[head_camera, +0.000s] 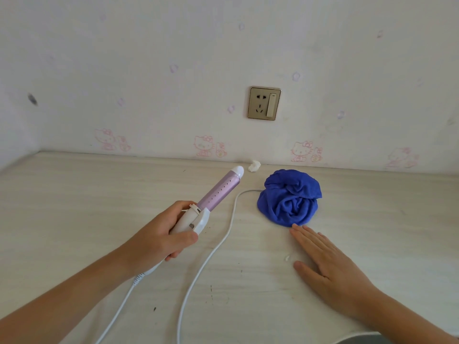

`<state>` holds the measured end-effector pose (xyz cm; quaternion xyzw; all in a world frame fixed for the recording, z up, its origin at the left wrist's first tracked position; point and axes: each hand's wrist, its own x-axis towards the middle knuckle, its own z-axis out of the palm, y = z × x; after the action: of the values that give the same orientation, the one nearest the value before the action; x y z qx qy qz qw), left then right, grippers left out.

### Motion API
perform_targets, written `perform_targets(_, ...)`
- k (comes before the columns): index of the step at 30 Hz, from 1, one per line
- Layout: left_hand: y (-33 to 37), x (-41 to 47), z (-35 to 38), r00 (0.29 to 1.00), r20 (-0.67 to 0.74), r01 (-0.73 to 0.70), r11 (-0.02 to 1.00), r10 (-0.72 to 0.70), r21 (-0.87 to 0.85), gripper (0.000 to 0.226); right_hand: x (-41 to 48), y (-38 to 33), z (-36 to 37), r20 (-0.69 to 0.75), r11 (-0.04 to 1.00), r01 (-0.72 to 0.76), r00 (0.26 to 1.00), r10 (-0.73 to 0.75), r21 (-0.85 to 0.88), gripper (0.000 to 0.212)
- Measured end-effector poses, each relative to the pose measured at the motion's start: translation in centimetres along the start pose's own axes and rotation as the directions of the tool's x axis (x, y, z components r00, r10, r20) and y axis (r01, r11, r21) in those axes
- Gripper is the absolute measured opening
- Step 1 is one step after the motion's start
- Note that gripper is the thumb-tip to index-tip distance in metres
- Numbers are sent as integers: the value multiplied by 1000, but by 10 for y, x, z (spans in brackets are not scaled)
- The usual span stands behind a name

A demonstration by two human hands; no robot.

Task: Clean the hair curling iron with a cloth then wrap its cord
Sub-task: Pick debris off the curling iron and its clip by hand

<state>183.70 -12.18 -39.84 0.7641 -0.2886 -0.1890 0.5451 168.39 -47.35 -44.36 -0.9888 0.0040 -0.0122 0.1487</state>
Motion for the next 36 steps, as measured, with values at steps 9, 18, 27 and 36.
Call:
perform_targets(9, 10, -4, 6, 998, -58, -41, 999, 39, -35, 33, 21, 5, 3, -271, 970, -64, 954, 129, 235, 19)
perform_targets(18, 8, -2, 9, 996, -84, -40, 996, 33, -84, 31, 28, 4, -1, -253, 996, -7, 967, 29, 87, 18)
perform_targets(27, -1, 0, 20, 999, -46, -10, 989, 3, -150, 38, 29, -5, -16, -121, 999, 27, 992, -23, 33, 11)
perform_targets(36, 1, 8, 26, 999, -30, 5, 984, -10, -179, 36, 38, -24, -27, 1, 992, 29, 1000, -29, -123, 16)
